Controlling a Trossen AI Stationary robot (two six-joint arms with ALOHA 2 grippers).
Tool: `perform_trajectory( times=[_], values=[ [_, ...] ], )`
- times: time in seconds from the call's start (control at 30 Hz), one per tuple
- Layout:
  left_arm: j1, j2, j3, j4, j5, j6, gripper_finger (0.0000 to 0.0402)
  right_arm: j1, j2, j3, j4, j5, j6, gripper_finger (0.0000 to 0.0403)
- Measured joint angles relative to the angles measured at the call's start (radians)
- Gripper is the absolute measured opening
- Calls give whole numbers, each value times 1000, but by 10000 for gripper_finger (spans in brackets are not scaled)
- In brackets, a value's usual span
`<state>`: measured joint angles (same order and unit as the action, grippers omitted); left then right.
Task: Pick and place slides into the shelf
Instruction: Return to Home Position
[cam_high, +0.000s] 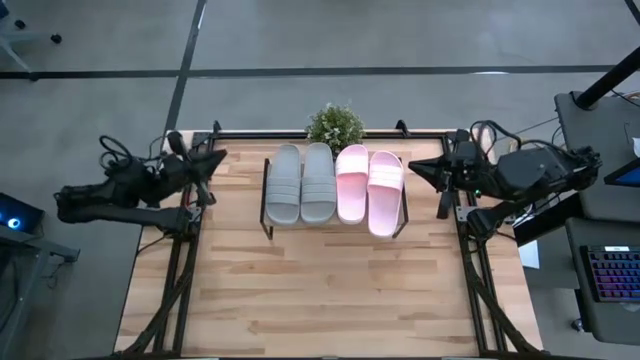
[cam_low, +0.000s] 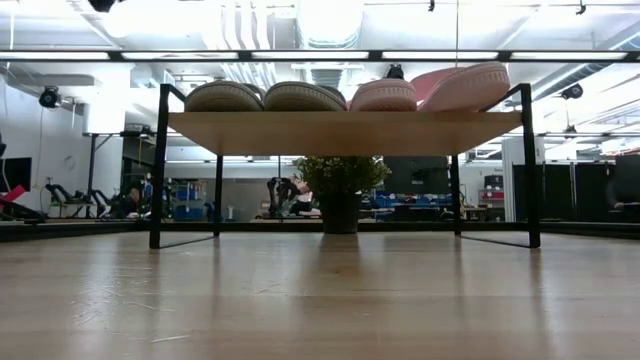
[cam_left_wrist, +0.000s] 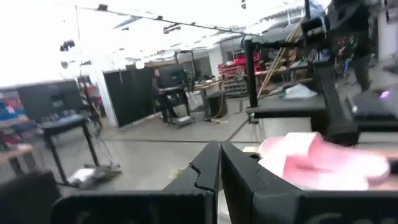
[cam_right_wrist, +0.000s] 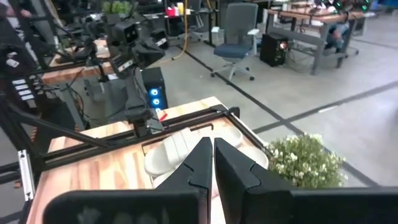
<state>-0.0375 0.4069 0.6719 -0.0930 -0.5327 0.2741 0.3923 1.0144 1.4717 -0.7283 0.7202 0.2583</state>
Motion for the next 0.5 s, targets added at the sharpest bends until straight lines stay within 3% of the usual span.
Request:
perform_trajectory(
  times=[0.13, 0.3, 0.4, 0.5],
  values=[
    [0, -144, -35, -55, 4, 47, 0, 0, -6, -23, 0, 15, 52, 8],
    [0, -324, -1, -291, 19, -21, 0, 0, -5, -39, 3, 15, 58, 8],
    [0, -366, -9, -398, 87, -109, 0, 0, -5, -44, 5, 26, 49, 8],
    [-1, -376, -11, -406, 131, -143, 0, 0, -6, -46, 6, 51, 48, 8]
  ],
)
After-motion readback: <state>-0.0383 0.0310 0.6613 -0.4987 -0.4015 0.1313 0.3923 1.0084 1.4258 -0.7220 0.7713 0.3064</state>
